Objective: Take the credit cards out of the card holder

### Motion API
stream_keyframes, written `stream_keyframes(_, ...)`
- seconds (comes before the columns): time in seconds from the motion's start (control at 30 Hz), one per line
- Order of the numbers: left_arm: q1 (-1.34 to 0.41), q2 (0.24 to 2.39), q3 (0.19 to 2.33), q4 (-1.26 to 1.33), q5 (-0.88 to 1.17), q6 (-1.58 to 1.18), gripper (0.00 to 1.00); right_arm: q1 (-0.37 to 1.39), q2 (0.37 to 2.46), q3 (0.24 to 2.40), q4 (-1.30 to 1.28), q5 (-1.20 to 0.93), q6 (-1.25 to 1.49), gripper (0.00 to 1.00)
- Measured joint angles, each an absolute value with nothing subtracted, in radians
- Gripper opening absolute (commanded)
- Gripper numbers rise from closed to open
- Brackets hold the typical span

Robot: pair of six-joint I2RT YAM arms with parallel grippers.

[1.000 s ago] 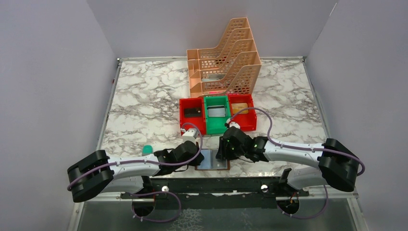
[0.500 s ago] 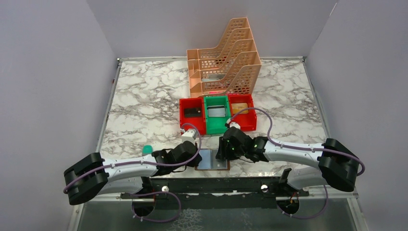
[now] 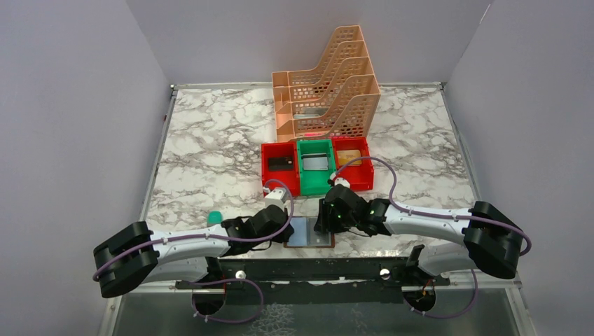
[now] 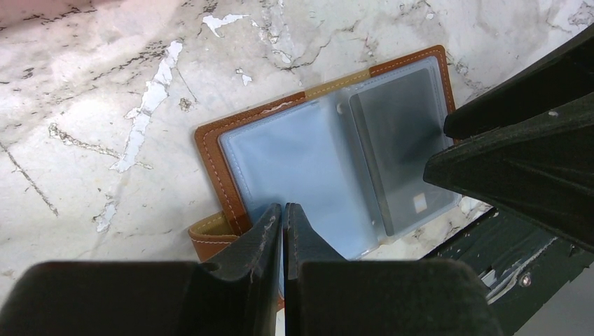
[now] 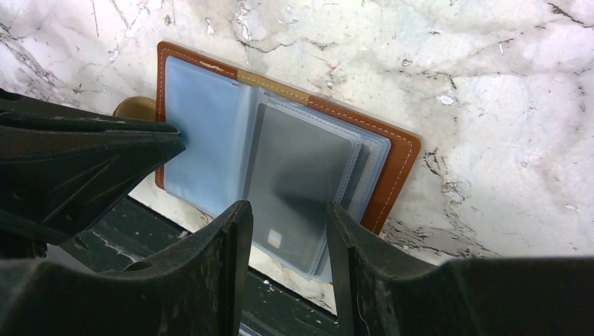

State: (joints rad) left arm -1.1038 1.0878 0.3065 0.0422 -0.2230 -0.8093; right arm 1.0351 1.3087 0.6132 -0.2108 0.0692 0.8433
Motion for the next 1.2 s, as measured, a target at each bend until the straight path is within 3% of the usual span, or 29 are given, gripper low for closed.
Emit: stream_keyframes(1.2, -1.103, 1.122, 0.314, 0.076, -0.205, -0.803, 0.09, 1.035, 1.288, 0.599, -0.230, 0.083, 0.846, 0.50)
